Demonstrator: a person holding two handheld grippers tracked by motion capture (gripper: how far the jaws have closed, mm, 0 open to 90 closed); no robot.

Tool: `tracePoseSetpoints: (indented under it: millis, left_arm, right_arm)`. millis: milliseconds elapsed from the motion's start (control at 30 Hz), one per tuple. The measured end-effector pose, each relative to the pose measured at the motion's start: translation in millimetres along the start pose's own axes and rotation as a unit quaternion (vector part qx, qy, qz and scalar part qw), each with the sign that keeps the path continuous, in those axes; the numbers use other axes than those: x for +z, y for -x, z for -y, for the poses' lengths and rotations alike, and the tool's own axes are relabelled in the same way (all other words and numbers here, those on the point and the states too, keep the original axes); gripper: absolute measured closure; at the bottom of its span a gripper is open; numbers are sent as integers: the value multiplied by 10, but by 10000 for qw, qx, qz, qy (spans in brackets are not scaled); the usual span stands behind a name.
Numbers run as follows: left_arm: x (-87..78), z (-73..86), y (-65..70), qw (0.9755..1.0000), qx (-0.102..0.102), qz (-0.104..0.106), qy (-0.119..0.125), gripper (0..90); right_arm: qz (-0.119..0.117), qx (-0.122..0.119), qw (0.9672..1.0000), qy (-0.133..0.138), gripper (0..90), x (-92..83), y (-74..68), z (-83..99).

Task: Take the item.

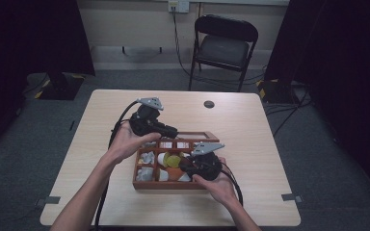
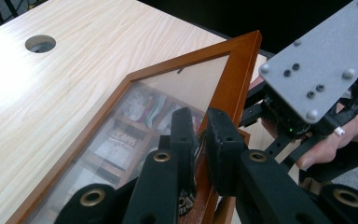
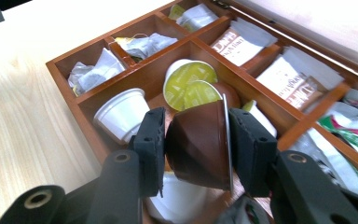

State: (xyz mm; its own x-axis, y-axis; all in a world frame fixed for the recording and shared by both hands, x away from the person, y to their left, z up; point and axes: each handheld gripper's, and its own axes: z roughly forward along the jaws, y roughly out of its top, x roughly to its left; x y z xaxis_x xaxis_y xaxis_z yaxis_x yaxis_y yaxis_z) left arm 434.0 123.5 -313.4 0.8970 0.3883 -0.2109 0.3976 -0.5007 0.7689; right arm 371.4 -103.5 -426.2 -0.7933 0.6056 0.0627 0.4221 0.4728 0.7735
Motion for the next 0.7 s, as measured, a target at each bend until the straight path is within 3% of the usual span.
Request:
tracePoseSetpoints:
  millis: [433,700]
  left_arm:
    - [-4,-17,8,10000,52,-41,-52,818]
    - [-6,-18,7,10000,35,-53,-62,818]
  right_arm:
    - [100,238,9995,185,581,-258,140,103]
    - [212,249,9991,279,581,-403,186,117]
